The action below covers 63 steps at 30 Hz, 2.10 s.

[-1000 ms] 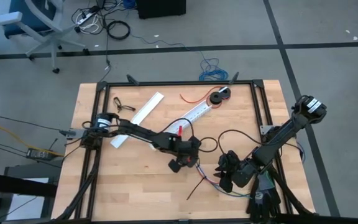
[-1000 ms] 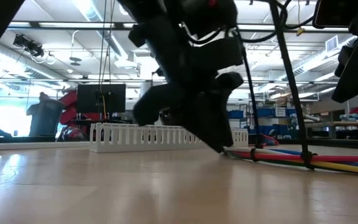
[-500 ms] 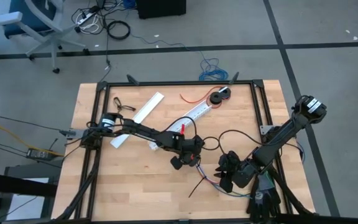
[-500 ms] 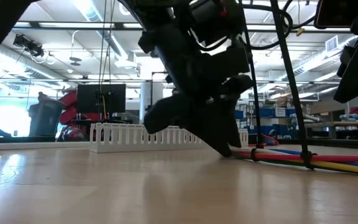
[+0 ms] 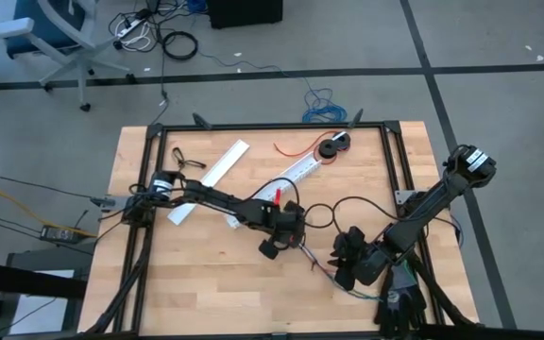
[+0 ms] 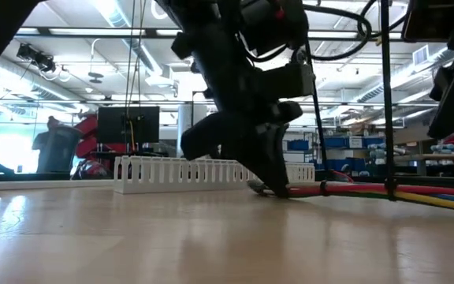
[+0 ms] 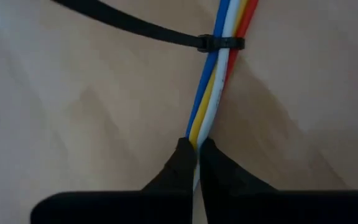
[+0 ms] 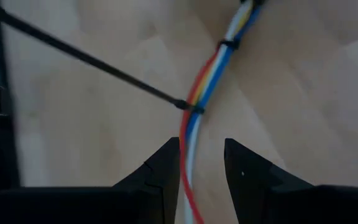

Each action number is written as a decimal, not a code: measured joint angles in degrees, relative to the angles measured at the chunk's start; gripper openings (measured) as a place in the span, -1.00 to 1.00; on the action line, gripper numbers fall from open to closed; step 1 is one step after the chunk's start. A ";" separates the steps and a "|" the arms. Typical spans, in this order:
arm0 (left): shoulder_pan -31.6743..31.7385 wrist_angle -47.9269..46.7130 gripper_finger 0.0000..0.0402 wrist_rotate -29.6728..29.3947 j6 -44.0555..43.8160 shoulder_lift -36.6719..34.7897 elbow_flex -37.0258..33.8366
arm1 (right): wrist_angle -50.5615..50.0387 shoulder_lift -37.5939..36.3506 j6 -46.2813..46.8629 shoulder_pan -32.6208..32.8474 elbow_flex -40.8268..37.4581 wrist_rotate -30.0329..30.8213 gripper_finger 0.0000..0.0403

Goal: Ziptie cables
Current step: Put the ziptied cables into the white cable duct

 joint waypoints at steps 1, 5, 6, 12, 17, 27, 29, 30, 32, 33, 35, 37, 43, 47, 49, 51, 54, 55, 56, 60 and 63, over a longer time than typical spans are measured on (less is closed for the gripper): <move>-0.25 -2.25 -0.93 -2.41 -2.24 -0.15 0.92 | -1.17 0.00 0.02 -0.01 0.00 0.62 -0.44; -0.55 -14.15 -0.93 -10.87 -8.94 -0.41 7.58 | -4.11 0.00 -2.35 -0.17 0.00 5.41 -0.44; -0.55 -16.85 -0.94 -11.94 -10.83 -0.64 9.04 | -4.00 0.00 -4.03 -0.41 0.00 6.94 -0.44; -0.12 -24.05 -0.96 -12.23 -20.53 -0.57 14.61 | -3.41 0.00 -12.90 -6.52 0.00 6.95 -0.44; 0.02 -29.29 -0.96 -13.35 -26.05 -0.59 18.03 | -1.29 0.00 -23.76 -11.21 0.00 5.71 -0.44; 0.33 -31.54 -0.96 -17.09 -35.28 -0.90 21.05 | -0.41 -0.07 -38.72 -16.18 -1.20 2.83 -0.44; 0.26 -31.80 -0.96 -19.06 -37.15 -0.90 21.05 | 0.77 -0.07 -39.65 -17.37 -2.50 0.95 -0.44; 0.24 -31.97 -0.96 -19.75 -37.77 -0.90 21.05 | 1.89 -0.05 -39.73 -17.84 -3.38 0.67 -0.44; 0.26 -32.01 -0.96 -20.06 -39.08 -0.90 21.05 | 3.39 -0.05 -39.75 -18.45 -4.84 0.97 -0.44; 0.23 -32.01 -0.96 -20.07 -39.62 -0.90 21.05 | 3.85 -0.07 -39.76 -18.77 -5.35 1.38 -0.44; 0.20 -31.94 -0.96 -20.09 -40.64 -0.90 21.05 | 5.46 -0.06 -40.24 -19.56 -6.49 1.46 -0.44; 0.17 -31.56 -0.96 -20.13 -42.12 -0.90 21.05 | 6.47 -0.04 -41.57 -20.32 -7.38 1.73 -0.44; 0.13 -30.50 -0.96 -20.28 -45.91 -0.90 21.05 | 6.60 -0.04 -44.27 -23.05 -8.79 4.03 -0.44; 0.13 -30.65 -0.96 -21.45 -48.09 -0.92 21.05 | 7.39 -0.04 -47.16 -23.35 -8.79 4.06 -0.43; 0.13 -30.69 -0.96 -21.56 -48.97 -0.92 21.05 | 7.80 -0.04 -49.16 -23.35 -8.79 4.14 -0.43; 0.16 -30.71 -0.96 -21.57 -49.87 -0.92 21.05 | 8.23 -0.04 -50.65 -23.35 -8.79 4.84 -0.43; 0.18 -30.69 -0.96 -22.20 -51.53 -0.92 21.05 | 8.57 -0.04 -52.50 -23.73 -8.79 7.59 -0.43; 0.20 -30.67 -0.96 -22.59 -52.16 -0.92 21.05 | 8.55 -0.04 -52.95 -24.03 -8.79 8.17 -0.43; 0.20 -30.67 -0.96 -22.67 -52.44 -0.92 21.05 | 8.58 -0.04 -53.56 -24.44 -8.79 8.41 -0.43; 0.22 -30.65 -0.96 -22.80 -53.89 -0.92 21.05 | 8.83 -0.04 -55.22 -26.95 -8.79 3.47 -0.43; 0.20 -30.61 -0.96 -22.98 -54.38 -0.96 21.05 | 8.98 -0.02 -55.42 -28.87 -8.79 -0.60 -0.43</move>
